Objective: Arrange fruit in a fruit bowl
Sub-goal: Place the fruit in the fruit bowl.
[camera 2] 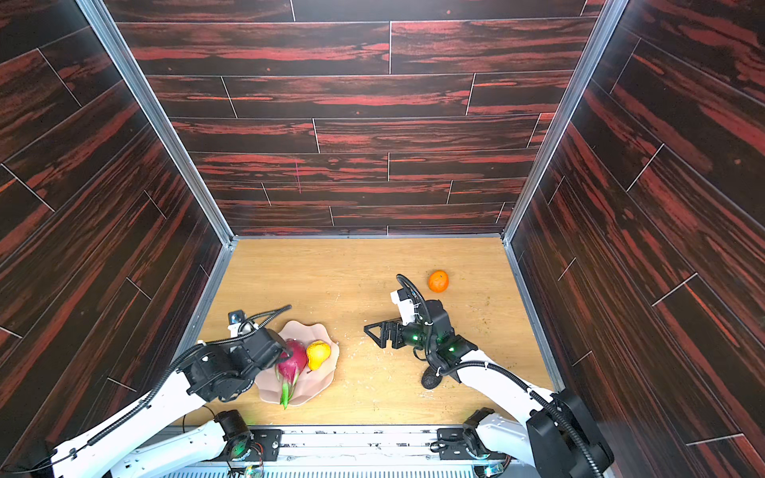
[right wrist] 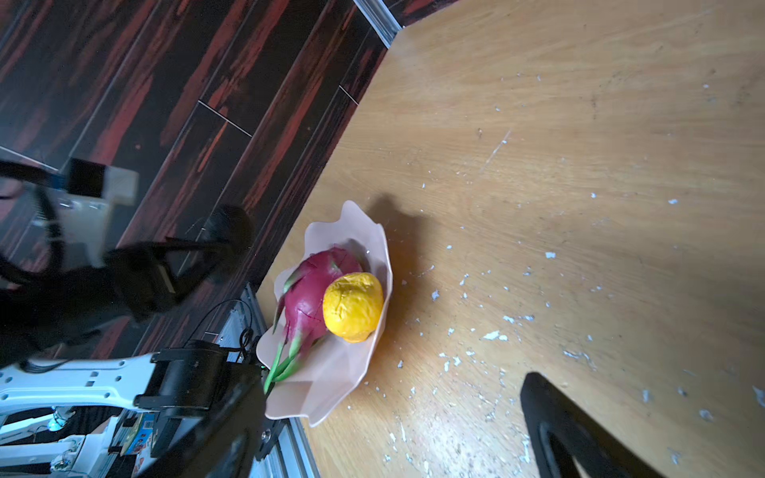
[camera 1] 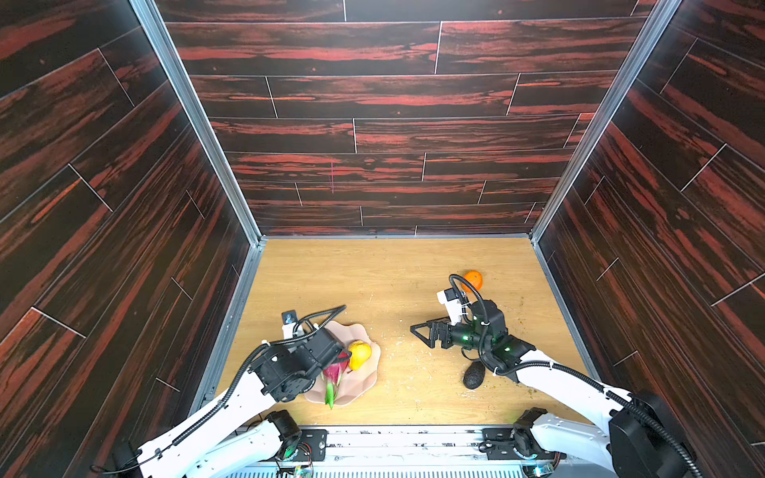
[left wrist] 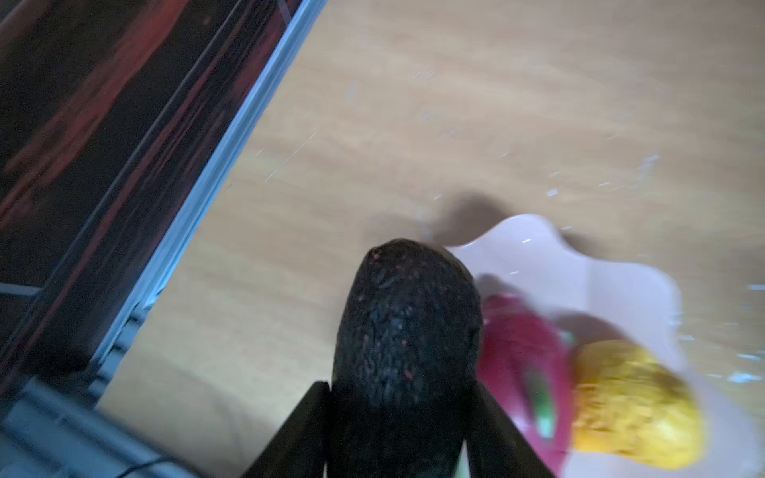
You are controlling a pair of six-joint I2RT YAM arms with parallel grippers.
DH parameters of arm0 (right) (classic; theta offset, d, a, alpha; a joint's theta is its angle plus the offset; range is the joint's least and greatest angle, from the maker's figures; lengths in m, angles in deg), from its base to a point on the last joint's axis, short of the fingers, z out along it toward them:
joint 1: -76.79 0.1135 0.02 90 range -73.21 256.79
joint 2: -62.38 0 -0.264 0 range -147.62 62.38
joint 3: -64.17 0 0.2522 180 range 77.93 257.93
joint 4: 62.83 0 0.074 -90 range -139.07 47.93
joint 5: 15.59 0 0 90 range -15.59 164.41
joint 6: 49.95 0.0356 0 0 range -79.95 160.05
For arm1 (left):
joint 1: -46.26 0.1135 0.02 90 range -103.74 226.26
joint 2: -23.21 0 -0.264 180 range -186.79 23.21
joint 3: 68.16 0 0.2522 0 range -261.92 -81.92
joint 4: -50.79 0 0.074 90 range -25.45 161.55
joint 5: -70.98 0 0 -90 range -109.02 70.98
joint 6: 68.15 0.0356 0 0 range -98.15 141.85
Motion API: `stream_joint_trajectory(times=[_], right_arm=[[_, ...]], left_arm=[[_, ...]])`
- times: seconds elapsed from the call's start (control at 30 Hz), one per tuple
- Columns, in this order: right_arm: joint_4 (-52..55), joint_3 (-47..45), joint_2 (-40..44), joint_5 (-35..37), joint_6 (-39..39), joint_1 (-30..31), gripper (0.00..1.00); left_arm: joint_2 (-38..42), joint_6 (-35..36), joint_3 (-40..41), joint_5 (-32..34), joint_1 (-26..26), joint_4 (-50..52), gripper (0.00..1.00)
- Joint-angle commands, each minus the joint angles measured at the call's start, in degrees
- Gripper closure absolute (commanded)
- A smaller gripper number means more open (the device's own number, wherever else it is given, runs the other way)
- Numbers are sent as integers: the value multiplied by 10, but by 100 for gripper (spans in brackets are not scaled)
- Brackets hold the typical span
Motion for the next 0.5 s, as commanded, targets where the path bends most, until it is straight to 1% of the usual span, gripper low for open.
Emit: stream_joint_trajectory(times=[0.0,0.13,0.4,0.47], right_arm=[[-10,16,-3,-5,1,4,1],[2,18,3,-4,-2,4,1],[41,15,13,16,-2,4,1],[42,10,18,37,3,4,1]], left_arm=[[6,-56,40,-11,3,-5,45],[-11,-85,79,-49,4,-34,44],[-11,-77,114,-95,5,-84,40],[-10,-71,110,-96,5,-86,39]])
